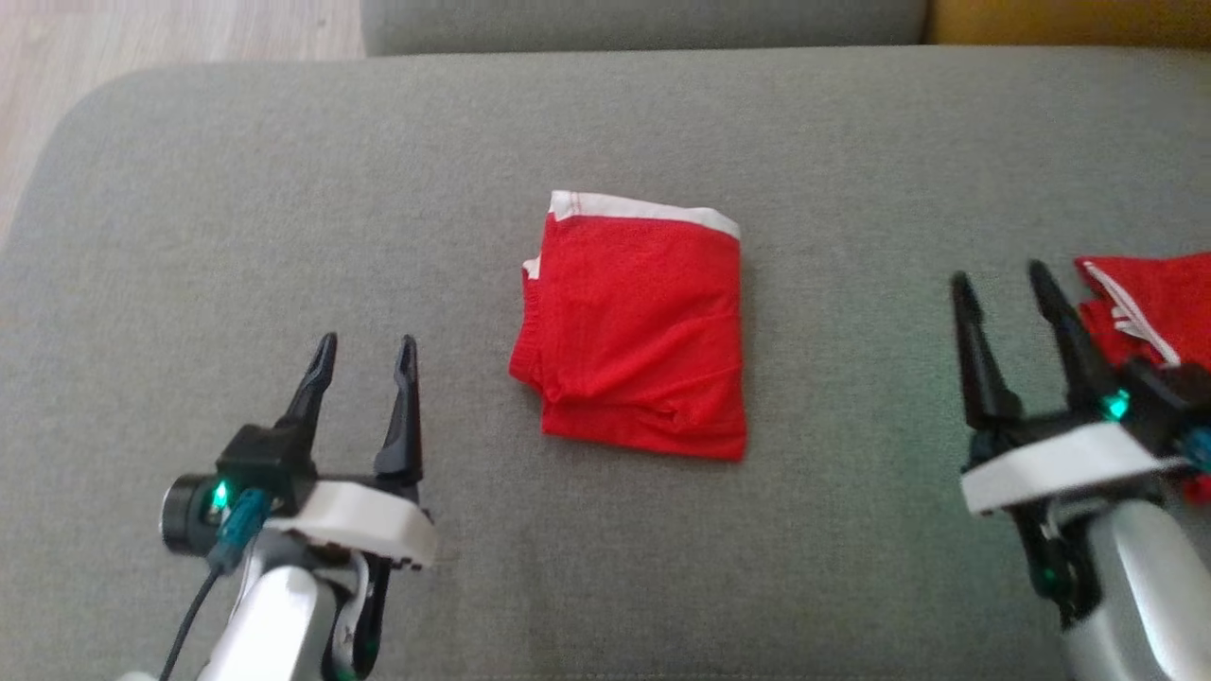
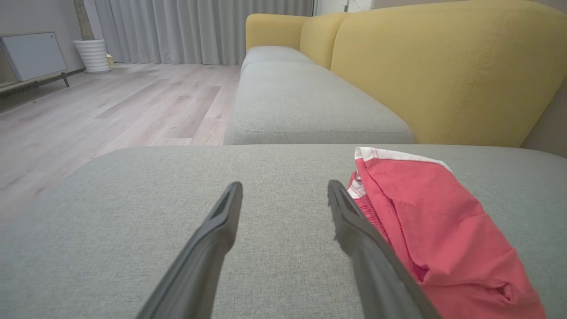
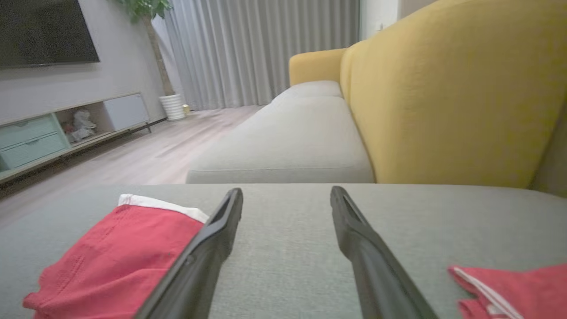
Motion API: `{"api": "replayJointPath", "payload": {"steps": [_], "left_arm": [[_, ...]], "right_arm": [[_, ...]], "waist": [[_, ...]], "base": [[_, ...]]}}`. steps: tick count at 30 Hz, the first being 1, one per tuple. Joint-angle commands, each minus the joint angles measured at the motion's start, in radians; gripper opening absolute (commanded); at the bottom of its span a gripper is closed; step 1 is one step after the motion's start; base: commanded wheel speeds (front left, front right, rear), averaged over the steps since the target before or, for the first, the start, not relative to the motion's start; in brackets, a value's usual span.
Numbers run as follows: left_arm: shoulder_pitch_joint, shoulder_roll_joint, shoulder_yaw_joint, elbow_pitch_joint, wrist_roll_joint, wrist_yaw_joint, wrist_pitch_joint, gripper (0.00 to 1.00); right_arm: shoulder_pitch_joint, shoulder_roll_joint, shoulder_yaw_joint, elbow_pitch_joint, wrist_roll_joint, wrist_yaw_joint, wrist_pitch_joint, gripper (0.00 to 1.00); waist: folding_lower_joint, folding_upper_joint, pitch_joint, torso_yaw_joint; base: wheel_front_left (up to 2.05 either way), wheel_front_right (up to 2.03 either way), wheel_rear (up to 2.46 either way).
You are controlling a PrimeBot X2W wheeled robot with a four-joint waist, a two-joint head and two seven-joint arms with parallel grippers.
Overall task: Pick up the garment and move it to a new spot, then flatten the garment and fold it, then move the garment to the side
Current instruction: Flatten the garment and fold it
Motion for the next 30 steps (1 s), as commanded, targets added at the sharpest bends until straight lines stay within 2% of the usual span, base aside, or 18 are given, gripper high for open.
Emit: {"api": "replayJointPath", "payload": {"steps": [1, 5, 11, 21, 30], "left_arm": [[-0.012, 0.027, 0.045, -0.045, 0.0, 0.005, -0.003, 1.0], [0.033, 0.043, 0.048, -0.077, -0.004, 0.014, 0.006, 1.0], [0.097, 0.062, 0.051, -0.111, -0.012, 0.026, 0.025, 1.0], [0.192, 0.081, 0.048, -0.134, -0.03, 0.038, 0.047, 1.0], [0.222, 0.084, 0.044, -0.158, -0.032, 0.061, 0.067, 1.0]], "right_arm": [[0.013, 0.017, -0.014, -0.069, -0.029, 0.007, 0.024, 1.0], [0.121, 0.057, -0.101, -0.196, -0.093, 0.007, 0.098, 1.0], [0.244, 0.09, -0.129, -0.326, -0.131, 0.007, 0.18, 1.0], [0.35, 0.111, -0.128, -0.411, -0.14, 0.007, 0.242, 1.0], [0.367, 0.114, -0.121, -0.427, -0.142, 0.007, 0.254, 1.0]], "waist": [[0.0, 0.0, -0.018, -0.015], [0.0, 0.0, -0.05, -0.031], [0.0, 0.0, -0.094, -0.042], [0.0, 0.0, -0.16, -0.039], [0.0, 0.0, -0.177, -0.034]], "base": [[0.0, 0.0, 0.0], [0.0, 0.0, 0.0], [0.0, 0.0, 0.0], [0.0, 0.0, 0.0], [0.0, 0.0, 0.0]]}}
